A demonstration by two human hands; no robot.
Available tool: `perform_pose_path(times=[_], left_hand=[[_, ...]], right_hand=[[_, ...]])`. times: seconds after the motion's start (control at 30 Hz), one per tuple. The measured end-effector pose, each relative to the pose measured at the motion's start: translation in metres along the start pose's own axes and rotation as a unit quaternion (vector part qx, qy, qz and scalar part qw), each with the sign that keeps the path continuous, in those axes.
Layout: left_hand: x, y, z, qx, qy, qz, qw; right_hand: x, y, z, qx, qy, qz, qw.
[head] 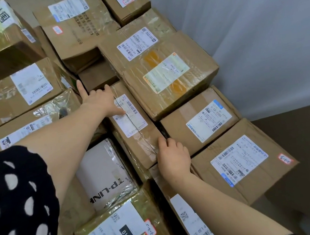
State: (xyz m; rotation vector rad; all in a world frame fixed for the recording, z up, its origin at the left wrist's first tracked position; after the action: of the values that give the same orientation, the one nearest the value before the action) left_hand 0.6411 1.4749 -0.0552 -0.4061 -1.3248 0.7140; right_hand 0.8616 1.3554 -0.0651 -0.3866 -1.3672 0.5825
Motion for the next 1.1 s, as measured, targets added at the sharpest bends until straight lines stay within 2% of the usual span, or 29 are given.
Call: perform_pose_path(times=[0.27,0.5,0.7,0.93,1.1], left_hand=[[-0.006,-0.012,-0.002,-0.027,-0.005,-0.018,0.999],[0.002,-0.056,-0.006,-0.078,-0.013,-0.071,0.994],[0.015,-0.125,-0.002,-0.142,0.006,-0.119,0.983],[0.029,-0.222,0.006,-0.207,0.023,-0.126,0.970],[0.036,-0.277,0.013,-0.236,0.013,-0.138,0.962]], right_hand=[[-0.009,-0.004,0.004,0.009,-0.025,0.026,0.999],[0.005,-0.030,0.012,-0.006,-0.017,0.008,1.000],[0.040,-0.086,0.020,-0.028,0.007,-0.036,0.999],[0.073,-0.179,0.017,-0.087,0.046,-0.082,0.992],[0.089,-0.244,0.011,-0.123,0.023,-0.122,0.985]])
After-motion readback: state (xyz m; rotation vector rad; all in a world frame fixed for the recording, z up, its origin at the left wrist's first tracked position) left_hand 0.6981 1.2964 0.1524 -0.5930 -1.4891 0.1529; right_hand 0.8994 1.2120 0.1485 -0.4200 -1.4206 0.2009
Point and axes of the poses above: each hand's wrist, its own y-axis towards the middle knuckle, its own x-axis out of the back of the hand, z = x × y, the point moved 5 cm from there along y, towards the middle knuckle, and after that the axes turned 4 degrees about -x, right-handed, at the moved point
